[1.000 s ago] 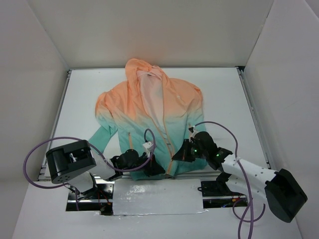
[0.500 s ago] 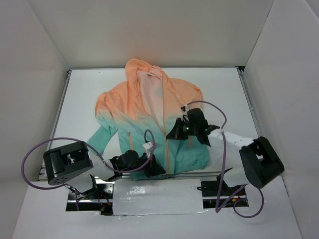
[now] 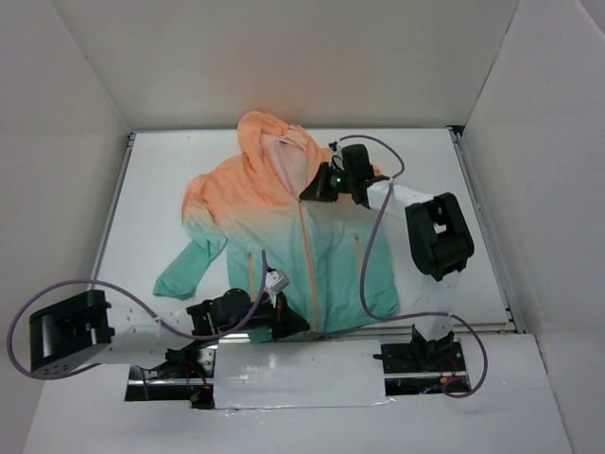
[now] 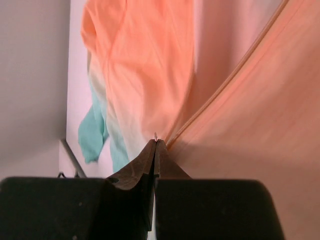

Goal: Zip up the jacket

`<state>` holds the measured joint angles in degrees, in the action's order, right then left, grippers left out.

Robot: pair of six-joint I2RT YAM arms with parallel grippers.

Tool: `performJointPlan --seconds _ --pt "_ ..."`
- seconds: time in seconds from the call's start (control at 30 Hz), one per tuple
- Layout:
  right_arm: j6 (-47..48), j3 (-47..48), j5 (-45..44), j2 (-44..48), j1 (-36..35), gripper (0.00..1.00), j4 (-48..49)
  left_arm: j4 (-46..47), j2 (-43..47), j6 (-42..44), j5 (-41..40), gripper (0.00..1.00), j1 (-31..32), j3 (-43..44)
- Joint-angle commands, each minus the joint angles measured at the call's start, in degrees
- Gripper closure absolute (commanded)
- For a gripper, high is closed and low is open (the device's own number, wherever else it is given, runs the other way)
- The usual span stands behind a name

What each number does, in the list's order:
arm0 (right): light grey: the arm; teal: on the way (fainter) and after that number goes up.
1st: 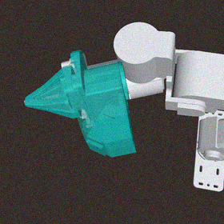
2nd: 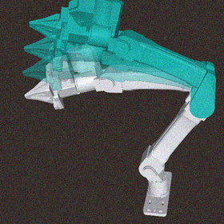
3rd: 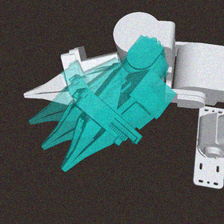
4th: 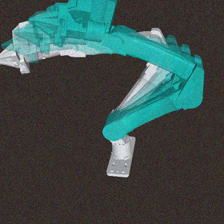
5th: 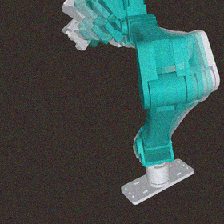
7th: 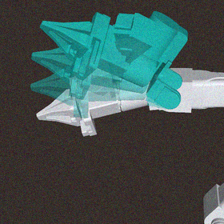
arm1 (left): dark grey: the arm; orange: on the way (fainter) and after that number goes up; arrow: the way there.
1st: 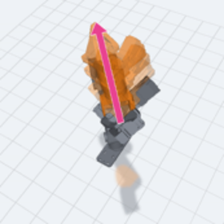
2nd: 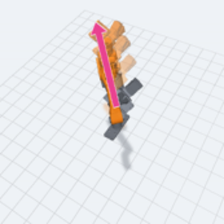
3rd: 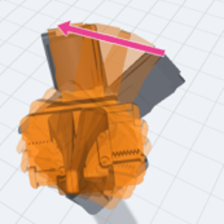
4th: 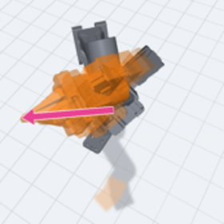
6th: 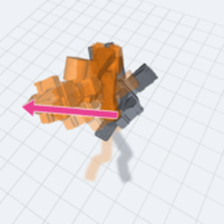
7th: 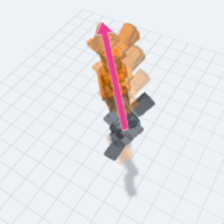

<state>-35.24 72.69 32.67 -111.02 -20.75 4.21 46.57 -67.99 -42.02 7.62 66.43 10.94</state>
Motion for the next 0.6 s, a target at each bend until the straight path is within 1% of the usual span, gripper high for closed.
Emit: performJointPlan --seconds 0.0,0.03,0.07,0.1,0.13,0.17,0.2,0.3,0.4,0.43,0.57 --pt "0.8 11.9 -0.8 -4.4 2.5 1.00 1.5 -12.6 7.5 1.7 0.3 1.00 3.1 2.2" --pt "0.7 14.1 -1.1 -5.9 3.3 1.00 0.9 -14.7 11.3 1.6 -0.7 1.00 3.3 2.3" --pt "0.4 18.0 -1.4 -8.7 3.9 1.00 0.5 -16.9 13.0 1.2 -1.2 1.00 3.7 2.8" --pt "-0.2 19.9 -1.5 -10.2 4.3 1.00 -0.3 -21.9 14.5 1.0 -1.6 1.00 3.8 3.1" --pt "-0.3 21.4 -1.3 -11.4 5.1 1.00 -0.4 -24.0 17.2 0.5 -2.0 1.00 4.1 3.6" --pt "-0.4 25.1 -1.5 -14.1 5.5 1.00 -1.0 -26.3 18.5 0.1 -2.7 1.00 4.1 3.9" --pt "-0.2 27.0 -1.6 -15.4 6.0 1.00 -1.9 -30.6 19.5 -0.7 -3.0 1.00 4.2 4.2" --pt "-0.2 33.4 -1.6 -19.6 7.7 1.00 -2.9 -36.2 23.5 -2.4 -2.9 1.00 4.6 4.9" --pt "-0.8 39.6 -1.4 -23.0 10.0 1.00 -3.6 -44.3 29.4 -4.3 -3.5 1.00 4.9 5.7" --pt "-1.9 42.7 -0.7 -23.8 11.3 1.00 -3.5 -49.4 30.5 -4.6 -3.8 1.00 5.2 6.1" --pt "-3.7 48.6 -0.2 -26.1 14.0 1.00 -2.7 -59.8 36.2 -6.7 -6.1 1.00 5.4 6.4"
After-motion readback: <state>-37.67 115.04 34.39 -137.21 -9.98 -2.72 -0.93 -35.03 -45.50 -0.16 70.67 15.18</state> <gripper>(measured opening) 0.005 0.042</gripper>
